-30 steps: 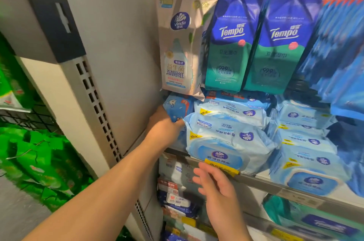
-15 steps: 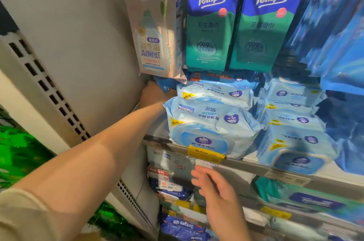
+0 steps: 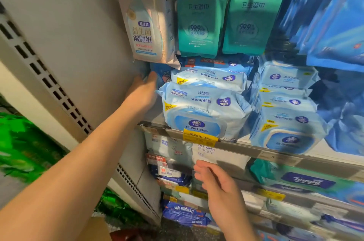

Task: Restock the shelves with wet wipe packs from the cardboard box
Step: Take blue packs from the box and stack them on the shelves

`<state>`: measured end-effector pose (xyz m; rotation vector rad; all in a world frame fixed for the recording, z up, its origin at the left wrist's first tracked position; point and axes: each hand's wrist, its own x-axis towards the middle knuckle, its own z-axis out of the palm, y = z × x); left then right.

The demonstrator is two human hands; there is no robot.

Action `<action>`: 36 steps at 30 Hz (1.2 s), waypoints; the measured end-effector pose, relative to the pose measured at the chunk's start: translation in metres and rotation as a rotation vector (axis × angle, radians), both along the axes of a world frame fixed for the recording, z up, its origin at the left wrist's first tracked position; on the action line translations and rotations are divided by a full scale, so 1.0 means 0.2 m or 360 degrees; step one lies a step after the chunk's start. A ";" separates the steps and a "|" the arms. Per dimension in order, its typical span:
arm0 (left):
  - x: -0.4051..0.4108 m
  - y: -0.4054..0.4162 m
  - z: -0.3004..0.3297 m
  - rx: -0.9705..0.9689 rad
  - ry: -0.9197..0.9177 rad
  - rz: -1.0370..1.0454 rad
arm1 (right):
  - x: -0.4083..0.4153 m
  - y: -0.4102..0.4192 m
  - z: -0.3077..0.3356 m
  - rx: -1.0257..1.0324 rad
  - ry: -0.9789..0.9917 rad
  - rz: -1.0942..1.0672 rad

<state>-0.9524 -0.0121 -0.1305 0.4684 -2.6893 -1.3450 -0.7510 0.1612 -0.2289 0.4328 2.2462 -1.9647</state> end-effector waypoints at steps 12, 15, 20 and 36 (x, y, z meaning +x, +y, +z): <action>1.01 -0.35 -0.10 -0.0033 0.0185 -0.0157 | 0.02 -0.32 -0.02 0.0059 0.0059 0.0455; 1.30 -0.55 -0.17 0.0058 0.0088 -0.0025 | 0.05 -0.50 -0.05 0.0097 0.0119 0.0732; 1.77 -0.88 -0.26 0.0034 -0.0057 0.0394 | 0.17 -0.91 -0.09 -0.0136 0.0010 0.1328; 2.98 -1.88 -0.63 0.0341 -0.0215 0.1598 | 0.87 -2.03 -0.18 0.0539 0.0071 0.2283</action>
